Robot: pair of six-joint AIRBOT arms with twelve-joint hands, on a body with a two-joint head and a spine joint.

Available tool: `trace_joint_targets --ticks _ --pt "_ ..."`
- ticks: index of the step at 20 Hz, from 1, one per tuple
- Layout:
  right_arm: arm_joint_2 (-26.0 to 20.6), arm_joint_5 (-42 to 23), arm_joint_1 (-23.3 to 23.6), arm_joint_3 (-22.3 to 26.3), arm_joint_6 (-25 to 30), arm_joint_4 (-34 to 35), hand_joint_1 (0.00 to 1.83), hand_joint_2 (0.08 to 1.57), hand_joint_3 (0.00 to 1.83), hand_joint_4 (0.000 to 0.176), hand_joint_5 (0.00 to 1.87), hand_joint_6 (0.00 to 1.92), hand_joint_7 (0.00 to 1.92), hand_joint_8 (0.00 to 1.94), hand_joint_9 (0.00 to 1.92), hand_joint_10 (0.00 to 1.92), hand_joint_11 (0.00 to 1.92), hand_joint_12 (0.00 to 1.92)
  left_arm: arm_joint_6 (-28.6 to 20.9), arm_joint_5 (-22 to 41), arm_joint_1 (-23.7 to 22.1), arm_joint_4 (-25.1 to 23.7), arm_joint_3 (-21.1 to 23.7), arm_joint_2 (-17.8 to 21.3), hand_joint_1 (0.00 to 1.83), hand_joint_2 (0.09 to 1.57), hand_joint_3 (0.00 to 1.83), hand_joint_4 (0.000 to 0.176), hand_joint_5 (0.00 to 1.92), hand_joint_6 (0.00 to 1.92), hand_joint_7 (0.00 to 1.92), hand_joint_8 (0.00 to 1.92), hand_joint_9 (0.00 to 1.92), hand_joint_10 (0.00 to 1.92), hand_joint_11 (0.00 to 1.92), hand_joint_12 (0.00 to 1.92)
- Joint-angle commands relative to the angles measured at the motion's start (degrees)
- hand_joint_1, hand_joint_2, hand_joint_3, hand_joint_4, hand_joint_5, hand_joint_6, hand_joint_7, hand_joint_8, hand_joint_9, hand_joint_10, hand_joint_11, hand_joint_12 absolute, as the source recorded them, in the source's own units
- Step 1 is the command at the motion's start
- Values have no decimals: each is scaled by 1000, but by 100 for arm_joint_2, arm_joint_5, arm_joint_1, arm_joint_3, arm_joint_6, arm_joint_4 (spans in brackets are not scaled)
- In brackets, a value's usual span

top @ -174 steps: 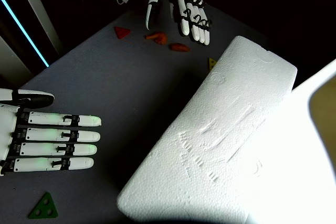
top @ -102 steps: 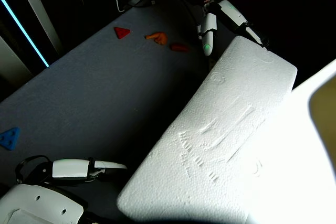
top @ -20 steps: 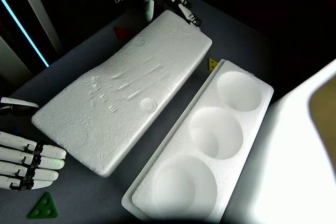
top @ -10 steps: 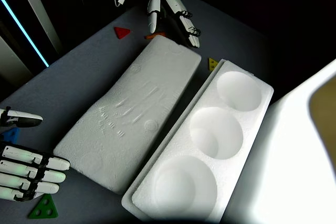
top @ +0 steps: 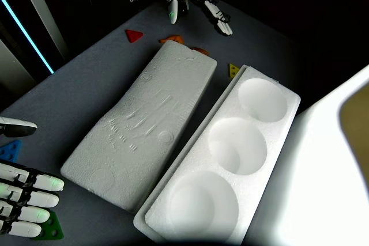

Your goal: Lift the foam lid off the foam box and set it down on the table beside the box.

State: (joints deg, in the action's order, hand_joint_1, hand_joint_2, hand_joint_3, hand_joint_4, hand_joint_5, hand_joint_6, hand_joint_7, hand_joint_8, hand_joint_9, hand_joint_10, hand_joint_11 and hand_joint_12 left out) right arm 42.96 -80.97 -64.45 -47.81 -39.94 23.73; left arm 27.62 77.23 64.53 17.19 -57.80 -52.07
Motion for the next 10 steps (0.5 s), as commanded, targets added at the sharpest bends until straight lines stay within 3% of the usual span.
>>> trace_joint_targets --ticks 1,4,6,8,9,10 --pt "-73 -725 106 -10 -68 -134 296 1220 10 0 0 0 0 0 0 0 0 0 42 747 -119 -103 -13 73 297 1146 13 55 0 0 0 0 0 0 0 0" --pt "-93 -593 463 -116 -148 -443 319 1243 19 0 0 0 0 0 0 0 0 0 135 499 -609 -515 -130 126 335 1159 11 56 0 0 0 0 0 0 22 12" --pt "-71 -276 918 -226 -280 -767 343 1246 18 0 0 0 0 0 0 0 0 0 141 106 -1132 -909 -317 84 318 1180 15 49 0 0 0 0 0 0 4 7" --pt "25 81 1333 -367 -317 -1010 348 1246 17 0 0 0 0 0 0 0 0 0 116 -192 -1513 -1209 -439 28 323 1177 10 56 0 0 0 0 0 0 10 14" --pt "104 302 1573 -454 -325 -1155 339 1244 15 0 0 0 0 0 0 0 10 5 97 -329 -1682 -1348 -502 -10 328 1184 11 46 0 0 0 0 0 0 1 12" --pt "185 490 1771 -538 -336 -1297 318 1248 16 0 0 0 0 0 0 0 39 21 72 -444 -1820 -1459 -565 -56 330 1188 11 48 0 0 0 0 0 0 0 2"
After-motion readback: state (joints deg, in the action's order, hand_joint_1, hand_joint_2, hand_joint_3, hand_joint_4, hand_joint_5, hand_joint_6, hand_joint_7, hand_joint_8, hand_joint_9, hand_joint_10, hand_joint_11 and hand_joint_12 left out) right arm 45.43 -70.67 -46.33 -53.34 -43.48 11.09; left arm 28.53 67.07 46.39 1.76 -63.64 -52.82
